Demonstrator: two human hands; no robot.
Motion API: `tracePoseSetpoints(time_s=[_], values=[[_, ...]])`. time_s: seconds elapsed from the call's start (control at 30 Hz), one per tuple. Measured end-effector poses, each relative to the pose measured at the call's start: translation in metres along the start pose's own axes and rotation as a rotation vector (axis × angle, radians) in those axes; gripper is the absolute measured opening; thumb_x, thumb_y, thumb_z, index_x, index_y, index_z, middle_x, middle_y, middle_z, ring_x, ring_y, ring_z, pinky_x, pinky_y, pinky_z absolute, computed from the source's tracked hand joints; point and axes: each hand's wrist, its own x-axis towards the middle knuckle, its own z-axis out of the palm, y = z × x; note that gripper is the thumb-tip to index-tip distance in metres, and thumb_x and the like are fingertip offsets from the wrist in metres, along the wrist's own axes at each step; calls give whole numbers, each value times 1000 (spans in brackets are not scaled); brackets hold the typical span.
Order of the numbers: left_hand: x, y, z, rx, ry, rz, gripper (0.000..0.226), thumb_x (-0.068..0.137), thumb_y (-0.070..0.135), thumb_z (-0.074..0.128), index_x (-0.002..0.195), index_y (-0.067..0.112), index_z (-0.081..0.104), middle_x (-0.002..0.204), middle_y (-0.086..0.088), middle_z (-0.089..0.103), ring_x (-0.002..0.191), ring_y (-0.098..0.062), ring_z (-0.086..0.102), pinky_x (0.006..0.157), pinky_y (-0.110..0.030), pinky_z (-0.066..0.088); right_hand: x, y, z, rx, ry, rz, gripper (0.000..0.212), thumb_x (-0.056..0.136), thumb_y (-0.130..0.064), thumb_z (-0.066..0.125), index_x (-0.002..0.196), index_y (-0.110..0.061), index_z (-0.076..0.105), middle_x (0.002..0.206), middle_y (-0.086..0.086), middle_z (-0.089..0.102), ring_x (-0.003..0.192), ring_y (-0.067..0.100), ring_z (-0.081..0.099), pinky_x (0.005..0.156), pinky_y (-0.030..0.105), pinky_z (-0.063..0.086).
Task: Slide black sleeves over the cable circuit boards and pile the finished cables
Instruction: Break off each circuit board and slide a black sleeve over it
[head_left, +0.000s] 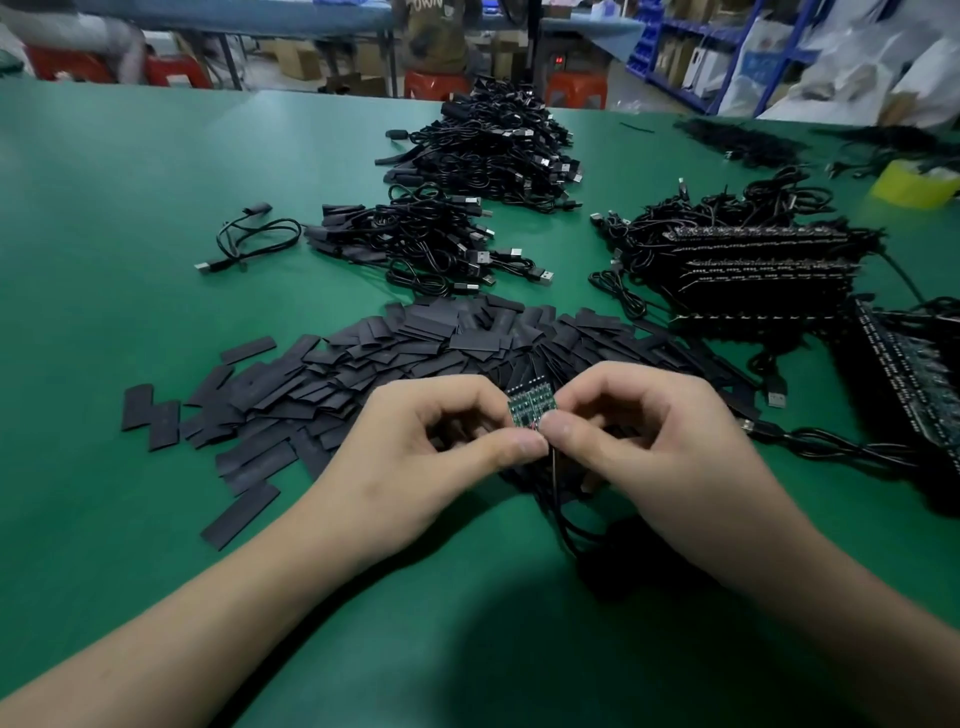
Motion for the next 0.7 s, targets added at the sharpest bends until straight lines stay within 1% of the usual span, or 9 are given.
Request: tracePoseSetpoints(time_s=[0.03, 0.1, 0.17, 0.23, 0.3, 0.37, 0.47, 0.6, 0.7], values=[[-1, 0, 1, 13, -7, 6, 24, 78, 44, 77, 70, 25, 66, 58, -1, 53, 57, -10, 46, 54, -30, 36, -1, 2, 0, -37, 17, -27, 8, 86, -27, 77, 80, -24, 73, 68, -3, 68, 61, 9, 62, 55, 32, 54], [-2, -1, 1, 50, -19, 34, 28, 80, 47, 73, 72, 20, 66, 60, -3, 54, 56, -17, 46, 54, -35, 37, -5, 4, 0, 6, 16, -31, 8, 87, -22, 77, 80, -23, 72, 69, 0, 67, 59, 11, 62, 54, 25, 53], [-4, -2, 1, 77, -48, 65, 32, 83, 45, 72, 75, 15, 68, 62, -4, 58, 58, -23, 51, 54, -36, 41, -9, 6, 0, 55, -17, -26, 11, 88, -17, 78, 80, -21, 72, 68, 3, 68, 59, 11, 63, 55, 22, 54], [-5, 0, 1, 21, -99, 64, 26, 84, 39, 72, 76, 14, 71, 65, 1, 66, 59, -13, 58, 58, -26, 47, -11, 7, 0, 166, -81, 1, 8, 85, -20, 78, 79, -19, 72, 67, 4, 68, 60, 9, 65, 58, 21, 55], [-5, 2, 0, -94, -156, 23, 16, 83, 31, 74, 75, 17, 73, 67, 2, 70, 59, -7, 61, 60, -19, 49, -10, 8, -1, 268, -142, 39, 9, 80, -23, 75, 79, -15, 71, 66, 4, 68, 60, 10, 66, 59, 21, 56], [-6, 3, -1, -176, -208, -3, 9, 83, 24, 76, 75, 21, 75, 67, -1, 71, 58, -6, 61, 59, -16, 49, -9, 10, -3, 318, -187, 68, 8, 79, -20, 74, 78, -12, 71, 68, 6, 68, 60, 12, 66, 60, 21, 54], [-6, 4, -2, -207, -250, -29, 13, 85, 14, 76, 75, 22, 76, 67, -4, 72, 57, -5, 62, 59, -16, 49, -8, 11, -6, 360, -249, 87, 3, 80, -15, 74, 78, -14, 72, 71, 10, 68, 62, 14, 65, 61, 21, 54], [-6, 5, -2, -243, -282, -72, 9, 82, 22, 80, 76, 17, 75, 67, -4, 73, 56, -5, 62, 59, -15, 49, -7, 11, -8, 377, -297, 111, 3, 80, -14, 74, 77, -15, 72, 70, 7, 69, 62, 13, 66, 62, 20, 54], [-6, 4, -2, -269, -286, -89, 10, 80, 24, 74, 77, 14, 75, 67, -4, 73, 56, -6, 62, 58, -16, 49, -6, 11, -9, 410, -318, 122, 5, 80, -14, 76, 77, -16, 72, 71, 8, 69, 62, 13, 66, 62, 19, 53]])
